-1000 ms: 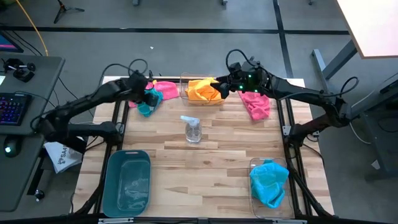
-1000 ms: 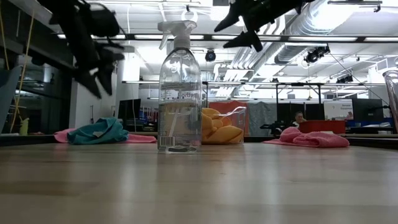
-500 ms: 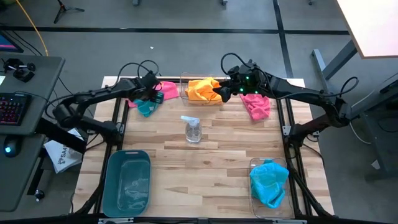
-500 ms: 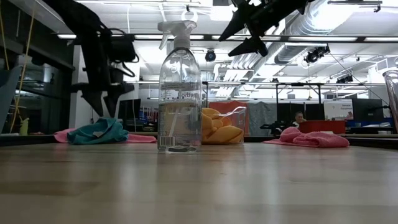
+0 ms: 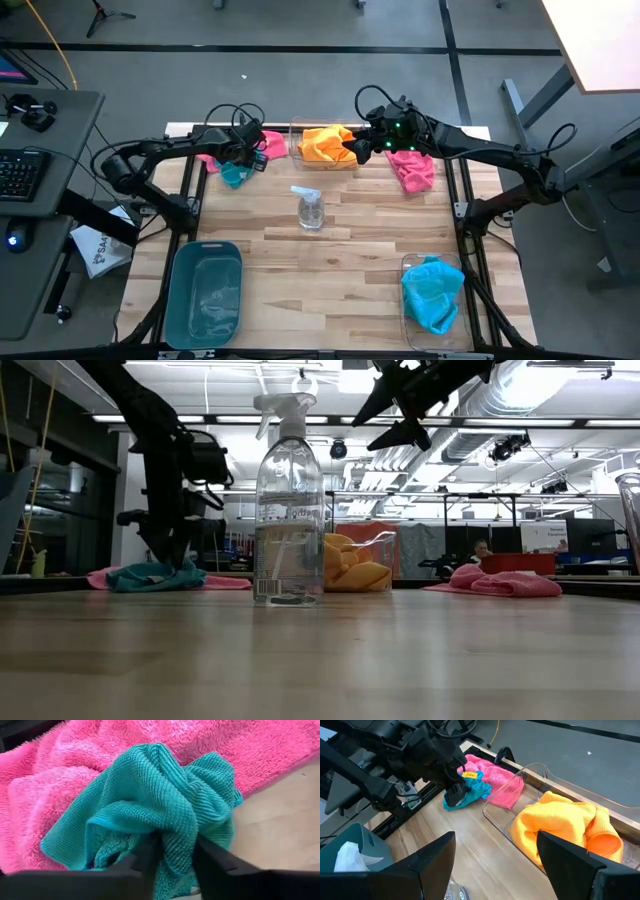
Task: Sort microfiber towel by color & place in baskets
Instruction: Put the blue microfiber cloth into the bottom transparent bin
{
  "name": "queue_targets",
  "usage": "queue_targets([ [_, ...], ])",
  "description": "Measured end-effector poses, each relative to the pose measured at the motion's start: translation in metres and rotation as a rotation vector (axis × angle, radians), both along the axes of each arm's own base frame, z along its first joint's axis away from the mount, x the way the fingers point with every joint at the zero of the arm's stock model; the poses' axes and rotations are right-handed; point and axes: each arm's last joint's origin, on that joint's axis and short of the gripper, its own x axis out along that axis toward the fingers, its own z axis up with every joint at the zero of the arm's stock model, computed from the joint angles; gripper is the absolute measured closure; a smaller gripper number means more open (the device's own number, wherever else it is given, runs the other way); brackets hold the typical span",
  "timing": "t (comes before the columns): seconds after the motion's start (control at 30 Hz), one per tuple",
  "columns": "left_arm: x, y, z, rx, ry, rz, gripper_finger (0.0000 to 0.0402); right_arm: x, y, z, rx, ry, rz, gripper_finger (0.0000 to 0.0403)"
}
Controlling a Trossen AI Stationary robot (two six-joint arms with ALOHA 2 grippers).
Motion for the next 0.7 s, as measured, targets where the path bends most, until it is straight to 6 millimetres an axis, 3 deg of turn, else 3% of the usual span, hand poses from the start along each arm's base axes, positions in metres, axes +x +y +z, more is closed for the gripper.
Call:
queue_targets([
  [0.1, -0.004, -0.005, 0.014, 0.019, -0.036, -0.013, 0.0383, 0.000, 0.000, 0.000, -0.008, 0.003, 0.004, 0.0128],
  [0.3, -0.026, -0.039, 0.079, 0.156, -0.233, -0.075, 0.0398, 0.000, 0.000, 0.000, -0.031, 0.011, 0.016, 0.0128],
  [0.53, -0.074, -0.118, 0.178, 0.275, -0.829, -0.423, 0.0400, 0.000, 0.000, 0.000, -0.045, 0.016, 0.025, 0.0128],
  [0.7, -0.127, -0.161, 0.233, 0.274, -1.297, -0.702, 0.0401, 0.000, 0.000, 0.000, -0.059, 0.021, 0.033, 0.0128],
])
